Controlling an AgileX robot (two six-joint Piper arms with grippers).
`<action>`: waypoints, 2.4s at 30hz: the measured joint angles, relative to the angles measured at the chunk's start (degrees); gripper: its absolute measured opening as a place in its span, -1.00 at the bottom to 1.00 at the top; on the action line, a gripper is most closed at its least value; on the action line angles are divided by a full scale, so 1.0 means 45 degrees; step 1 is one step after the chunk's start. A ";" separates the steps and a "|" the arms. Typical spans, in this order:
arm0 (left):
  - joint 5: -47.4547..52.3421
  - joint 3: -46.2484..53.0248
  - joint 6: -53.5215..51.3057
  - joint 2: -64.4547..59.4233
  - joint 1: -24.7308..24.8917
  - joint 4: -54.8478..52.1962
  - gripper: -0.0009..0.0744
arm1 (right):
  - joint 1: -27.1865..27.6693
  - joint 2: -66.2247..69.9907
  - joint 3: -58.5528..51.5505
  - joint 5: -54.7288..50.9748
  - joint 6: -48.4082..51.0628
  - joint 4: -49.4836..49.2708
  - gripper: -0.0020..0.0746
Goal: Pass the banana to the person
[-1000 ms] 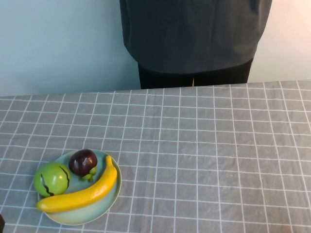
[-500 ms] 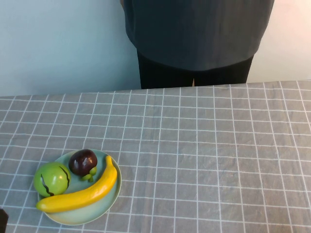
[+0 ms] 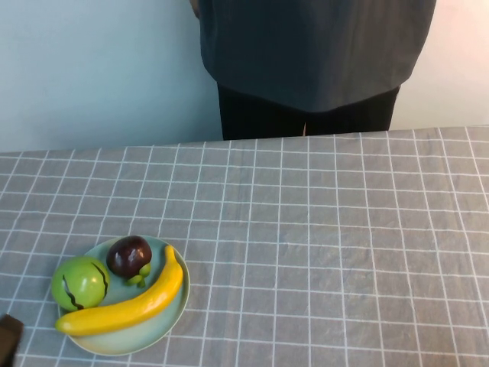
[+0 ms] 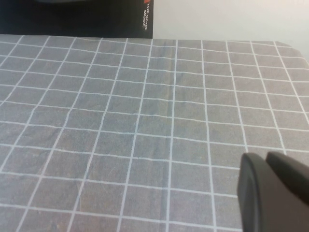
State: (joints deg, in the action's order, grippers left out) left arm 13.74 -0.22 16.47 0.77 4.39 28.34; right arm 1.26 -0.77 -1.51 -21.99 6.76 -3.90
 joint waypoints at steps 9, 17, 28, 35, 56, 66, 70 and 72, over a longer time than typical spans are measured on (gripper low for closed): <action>0.9082 -0.5398 -0.3661 -0.4012 0.0000 0.0098 -0.99 | 0.0000 0.0000 0.0000 0.0000 0.0000 0.0000 -0.97; 1.2570 -0.9216 -0.7095 -0.9600 0.0000 -0.1577 -0.99 | 0.0000 0.0000 0.0000 0.0000 0.0000 0.0000 -0.97; 1.2350 -1.0305 -0.8041 -1.4741 0.4867 -0.5058 -0.99 | 0.0000 0.0000 0.0000 0.0000 0.0000 0.0000 -0.97; 1.0176 -1.0858 -0.8705 -1.7343 0.6321 -0.6374 -0.99 | 0.0000 0.0000 0.0000 0.0000 0.0000 0.0000 -0.97; 0.7486 -1.1622 -1.1353 -2.1958 0.5241 -0.8088 0.57 | 0.0000 0.0000 0.0000 0.0000 0.0000 0.0000 -0.97; 0.6256 -1.1622 -1.1359 -2.2826 0.5025 -0.9042 0.58 | 0.0000 0.0000 0.0000 0.0000 0.0000 0.0000 -0.97; 0.6177 -1.1622 -1.1278 -2.3288 0.4948 -0.9374 0.58 | 0.0000 0.0000 0.0000 0.0000 0.0000 0.0000 -0.97; 0.6021 -1.1622 -1.1197 -2.3484 0.4927 -0.9457 0.56 | 0.0000 0.0000 0.0000 0.0000 0.0000 0.0000 -0.97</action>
State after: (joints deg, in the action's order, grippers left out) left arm 40.83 -52.52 -33.91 -104.91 26.56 -14.22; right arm 1.26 -0.77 -1.51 -21.99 6.76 -3.90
